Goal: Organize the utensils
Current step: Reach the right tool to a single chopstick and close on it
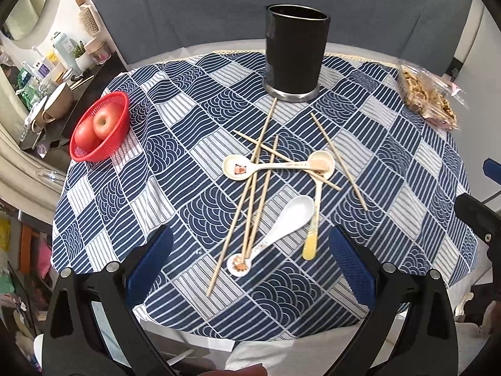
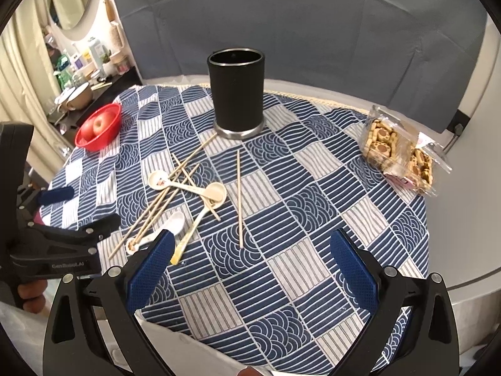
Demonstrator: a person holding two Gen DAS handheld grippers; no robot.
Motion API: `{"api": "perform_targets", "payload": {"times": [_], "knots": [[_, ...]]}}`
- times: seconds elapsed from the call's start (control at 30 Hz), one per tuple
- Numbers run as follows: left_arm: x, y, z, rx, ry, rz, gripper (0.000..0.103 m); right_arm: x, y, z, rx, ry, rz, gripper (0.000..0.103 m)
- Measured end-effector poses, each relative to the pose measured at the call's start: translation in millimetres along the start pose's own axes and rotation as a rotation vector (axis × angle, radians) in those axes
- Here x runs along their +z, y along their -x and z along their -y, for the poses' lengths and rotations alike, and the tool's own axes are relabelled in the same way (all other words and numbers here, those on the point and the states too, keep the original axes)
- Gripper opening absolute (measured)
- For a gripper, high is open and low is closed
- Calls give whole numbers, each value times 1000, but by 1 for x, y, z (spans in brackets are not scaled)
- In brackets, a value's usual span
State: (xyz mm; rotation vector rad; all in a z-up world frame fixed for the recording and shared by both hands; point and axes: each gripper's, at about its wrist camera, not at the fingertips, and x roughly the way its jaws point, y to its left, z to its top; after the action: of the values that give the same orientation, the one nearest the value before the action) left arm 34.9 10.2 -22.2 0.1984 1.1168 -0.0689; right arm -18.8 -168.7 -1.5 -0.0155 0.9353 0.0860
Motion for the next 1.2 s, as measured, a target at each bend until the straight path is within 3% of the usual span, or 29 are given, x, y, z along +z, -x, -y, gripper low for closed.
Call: {"api": "perform_targets", "payload": {"times": [0.47,0.73,0.9,1.2], "knots": [[26,-44,-19,-26,-5,-104,97,14,-54,4,-45,6,-113,95],[58,-70,-21,-1,-60,-128,97,24,-91,8,-74,13,-190,95],[75,-91,-11,-49,-90,-146,97,34,-109,8,-78,15,-219,95],[104,-132,3,-59,-188,-184,97,38,-156,13,-64,10,-310,95]]}}
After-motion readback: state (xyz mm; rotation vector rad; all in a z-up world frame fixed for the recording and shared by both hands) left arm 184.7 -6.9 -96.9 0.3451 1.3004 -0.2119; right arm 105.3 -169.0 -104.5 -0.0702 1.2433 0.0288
